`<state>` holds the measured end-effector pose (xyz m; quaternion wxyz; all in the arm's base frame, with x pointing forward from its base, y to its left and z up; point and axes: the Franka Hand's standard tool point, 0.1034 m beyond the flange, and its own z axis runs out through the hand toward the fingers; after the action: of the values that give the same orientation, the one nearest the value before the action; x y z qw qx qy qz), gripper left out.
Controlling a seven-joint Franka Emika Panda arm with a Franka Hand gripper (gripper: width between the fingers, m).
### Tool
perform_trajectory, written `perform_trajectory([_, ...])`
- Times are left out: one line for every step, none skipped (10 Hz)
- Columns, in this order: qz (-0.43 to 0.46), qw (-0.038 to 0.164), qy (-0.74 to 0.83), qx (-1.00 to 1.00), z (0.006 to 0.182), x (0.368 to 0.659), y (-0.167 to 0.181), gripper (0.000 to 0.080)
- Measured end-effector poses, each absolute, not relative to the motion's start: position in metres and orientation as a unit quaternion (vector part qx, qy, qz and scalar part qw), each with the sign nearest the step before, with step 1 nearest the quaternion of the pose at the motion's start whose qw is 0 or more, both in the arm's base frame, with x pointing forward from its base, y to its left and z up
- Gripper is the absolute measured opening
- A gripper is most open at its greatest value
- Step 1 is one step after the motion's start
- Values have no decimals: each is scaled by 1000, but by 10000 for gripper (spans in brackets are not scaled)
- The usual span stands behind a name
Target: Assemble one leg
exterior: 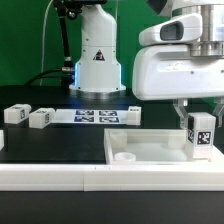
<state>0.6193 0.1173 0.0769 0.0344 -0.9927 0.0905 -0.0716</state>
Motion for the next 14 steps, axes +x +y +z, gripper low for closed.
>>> perform_trajectory([-70, 38, 155, -985, 77, 619, 117, 289])
perform_trajectory([-68, 42, 204, -976, 77, 620, 116, 289])
perform_trajectory([-65, 48, 252, -964, 76, 620, 115, 291])
perform_trajectory([-62, 51, 302, -950, 76, 620, 115, 291])
perform_trajectory([-60, 54, 345, -935, 76, 619, 116, 291])
perform_trajectory([-56, 56, 408, -909, 75, 619, 118, 291])
perform_trajectory([-58, 56, 464, -882, 75, 618, 120, 291])
perform_trajectory([-54, 58, 508, -858, 75, 617, 120, 291])
perform_trajectory([-44, 64, 566, -820, 75, 616, 121, 291])
perform_trajectory([-38, 67, 621, -780, 76, 616, 124, 291])
perform_trajectory([-34, 73, 644, -761, 76, 617, 122, 291])
perform_trajectory([-30, 76, 655, -751, 76, 617, 120, 291])
perform_trajectory([-27, 79, 667, -740, 76, 616, 122, 369])
perform_trajectory([-28, 79, 657, -750, 76, 616, 123, 369])
